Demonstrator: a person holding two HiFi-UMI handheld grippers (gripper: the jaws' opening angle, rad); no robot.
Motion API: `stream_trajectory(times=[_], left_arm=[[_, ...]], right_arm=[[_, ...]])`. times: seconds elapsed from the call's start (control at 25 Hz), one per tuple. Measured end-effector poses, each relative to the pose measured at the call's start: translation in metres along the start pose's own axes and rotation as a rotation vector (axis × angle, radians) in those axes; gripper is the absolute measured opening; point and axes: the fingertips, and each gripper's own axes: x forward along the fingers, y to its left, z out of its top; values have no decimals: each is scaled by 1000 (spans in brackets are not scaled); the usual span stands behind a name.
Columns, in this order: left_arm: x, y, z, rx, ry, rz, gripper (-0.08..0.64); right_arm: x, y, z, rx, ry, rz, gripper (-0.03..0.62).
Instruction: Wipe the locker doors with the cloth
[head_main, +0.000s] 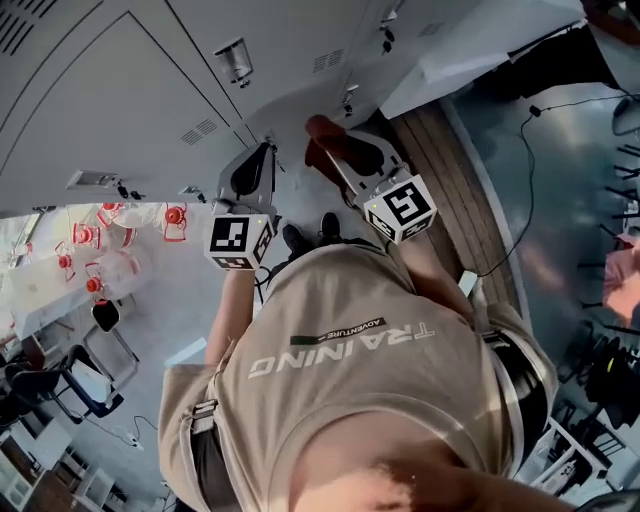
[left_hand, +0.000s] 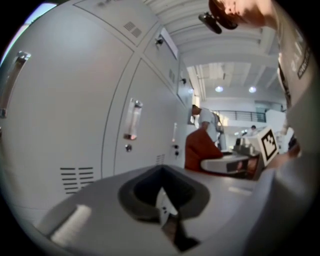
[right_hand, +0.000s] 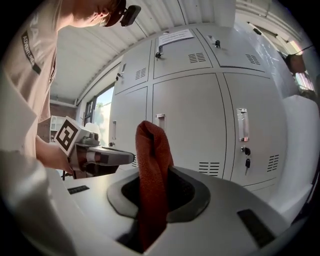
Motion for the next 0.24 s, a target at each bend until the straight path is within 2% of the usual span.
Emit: stream_trajectory(times=[0.24], left_arm=[[5,-7,10,29,-6,-53,6]], right_arm=[[-4,-3,8,-3,-3,-23,64]])
